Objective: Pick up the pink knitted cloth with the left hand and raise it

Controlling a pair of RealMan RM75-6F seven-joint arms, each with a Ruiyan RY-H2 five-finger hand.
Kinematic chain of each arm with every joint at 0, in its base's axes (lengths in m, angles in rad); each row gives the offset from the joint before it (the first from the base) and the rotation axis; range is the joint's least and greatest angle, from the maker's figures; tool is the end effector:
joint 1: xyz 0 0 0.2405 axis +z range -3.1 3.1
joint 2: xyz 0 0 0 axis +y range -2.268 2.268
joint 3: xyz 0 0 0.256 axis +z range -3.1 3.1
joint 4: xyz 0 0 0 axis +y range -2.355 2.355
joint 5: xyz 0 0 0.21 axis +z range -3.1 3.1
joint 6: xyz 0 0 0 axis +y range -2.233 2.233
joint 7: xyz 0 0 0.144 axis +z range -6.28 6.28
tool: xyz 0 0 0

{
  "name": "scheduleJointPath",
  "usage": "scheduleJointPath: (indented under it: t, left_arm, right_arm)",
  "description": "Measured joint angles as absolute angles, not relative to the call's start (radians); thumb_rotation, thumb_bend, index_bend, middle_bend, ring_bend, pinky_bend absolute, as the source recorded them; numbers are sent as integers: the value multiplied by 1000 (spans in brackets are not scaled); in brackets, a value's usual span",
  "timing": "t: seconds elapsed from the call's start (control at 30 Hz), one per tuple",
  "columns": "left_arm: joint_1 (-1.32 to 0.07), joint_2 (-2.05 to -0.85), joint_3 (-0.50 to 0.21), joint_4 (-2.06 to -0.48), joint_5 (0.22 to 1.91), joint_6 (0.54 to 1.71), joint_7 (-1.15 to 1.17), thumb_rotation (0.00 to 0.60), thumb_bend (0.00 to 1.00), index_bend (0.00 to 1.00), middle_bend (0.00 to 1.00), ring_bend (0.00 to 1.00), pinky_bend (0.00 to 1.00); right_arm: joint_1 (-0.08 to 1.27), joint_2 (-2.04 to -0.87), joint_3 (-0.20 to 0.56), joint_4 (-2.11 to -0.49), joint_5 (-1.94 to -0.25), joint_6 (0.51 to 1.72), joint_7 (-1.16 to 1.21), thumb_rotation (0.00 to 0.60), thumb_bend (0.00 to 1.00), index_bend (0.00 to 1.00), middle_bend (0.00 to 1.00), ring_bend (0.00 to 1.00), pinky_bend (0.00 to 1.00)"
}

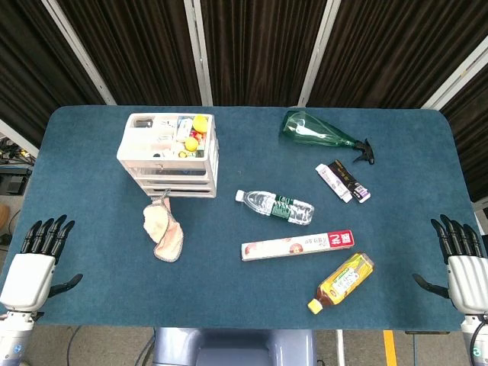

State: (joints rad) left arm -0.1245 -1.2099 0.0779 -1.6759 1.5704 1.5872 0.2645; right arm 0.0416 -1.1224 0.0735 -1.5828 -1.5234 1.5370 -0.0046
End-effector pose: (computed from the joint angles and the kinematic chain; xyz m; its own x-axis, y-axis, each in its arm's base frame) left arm -0.2777 0.1632 0.1201 0.5002 -0.0010 0.8659 0.8601 -0.1154 -0.4970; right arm -0.3160 -0.1724 0.1697 0.4230 0.0572 0.9043 -0.9060 0.0089 0.4233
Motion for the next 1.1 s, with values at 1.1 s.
scheduleJointPath:
  t: [1.1]
  left_arm:
    - [-384,-1561,-115,-1451,1349,1231,637,597,107,374,211,203,268]
  right_arm:
    - [45,-1116,72,-1597,-1521,1530,8,600,0,0,0,0,0]
